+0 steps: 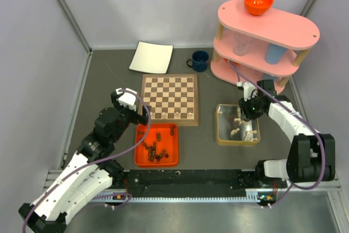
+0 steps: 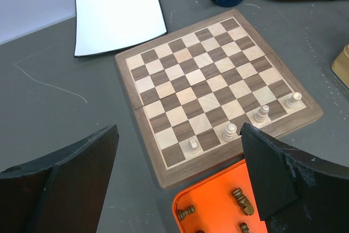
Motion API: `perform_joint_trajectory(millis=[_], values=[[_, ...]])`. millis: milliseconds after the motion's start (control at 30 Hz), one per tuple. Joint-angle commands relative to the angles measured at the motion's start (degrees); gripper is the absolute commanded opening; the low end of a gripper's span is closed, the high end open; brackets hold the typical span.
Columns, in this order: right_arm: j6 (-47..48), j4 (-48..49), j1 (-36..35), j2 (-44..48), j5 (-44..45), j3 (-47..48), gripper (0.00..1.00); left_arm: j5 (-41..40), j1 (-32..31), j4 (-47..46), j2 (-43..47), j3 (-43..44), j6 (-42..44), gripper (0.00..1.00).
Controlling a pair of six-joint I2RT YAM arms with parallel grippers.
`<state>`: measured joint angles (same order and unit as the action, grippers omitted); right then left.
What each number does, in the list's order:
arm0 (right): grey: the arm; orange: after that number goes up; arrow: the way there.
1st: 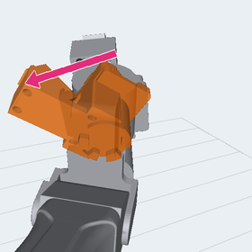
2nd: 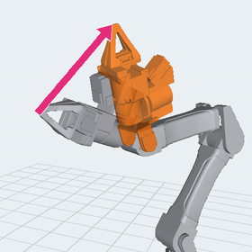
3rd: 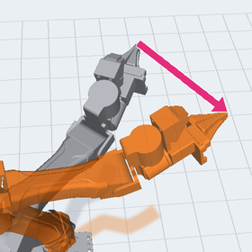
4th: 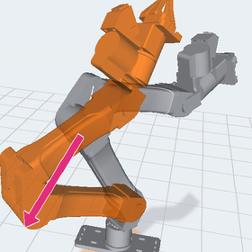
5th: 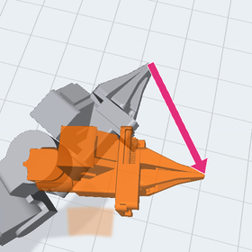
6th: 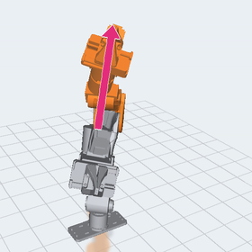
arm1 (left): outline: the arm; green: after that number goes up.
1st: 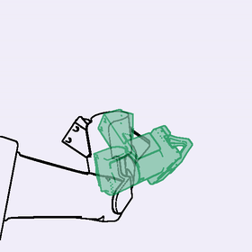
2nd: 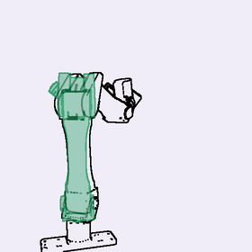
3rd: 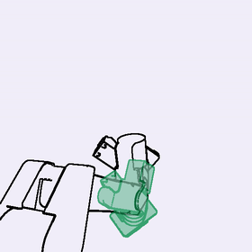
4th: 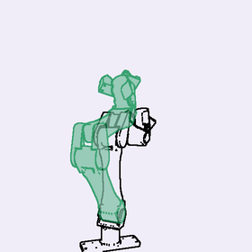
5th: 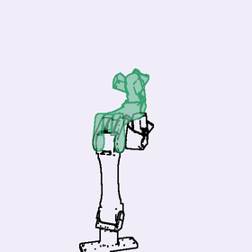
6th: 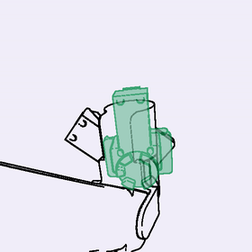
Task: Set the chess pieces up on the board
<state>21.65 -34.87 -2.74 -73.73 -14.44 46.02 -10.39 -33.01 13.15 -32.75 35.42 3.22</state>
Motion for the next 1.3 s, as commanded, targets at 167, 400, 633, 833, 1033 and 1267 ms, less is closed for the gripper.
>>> perform_joint_trajectory(millis=[167, 400, 633, 833, 1033, 1267], values=[[-5.4, 5.1, 0.7, -5.8, -0.5, 0.2, 0.31, -0.3, 0.2, -3.0, 0.7, -0.3, 0.7, 0.99], [-5.7, 6.7, 0.5, -9.7, 0.5, 0.8, 0.33, -0.5, 0.2, -3.0, 0.7, -0.3, 0.7, 0.99], [-5.4, 7.8, -0.1, -12.0, 2.4, 0.8, 0.37, -0.6, 0.2, -3.0, 0.5, -0.4, 0.8, 0.99], [-3.6, 8.7, -1.3, -12.8, 4.2, -0.1, 0.35, -0.4, 0.2, -3.0, 0.3, -0.3, 0.8, 0.99], [-1.1, 7.8, -2.8, -12.0, 4.1, -0.5, 0.21, -0.5, 0.2, -3.0, 0.6, -0.3, 0.8, 0.99], [8.7, -1.1, -2.8, -8.6, -3.7, 0.2, 0.22, -0.4, 0.3, -3.0, 0.7, -0.3, 0.8, 0.99]])
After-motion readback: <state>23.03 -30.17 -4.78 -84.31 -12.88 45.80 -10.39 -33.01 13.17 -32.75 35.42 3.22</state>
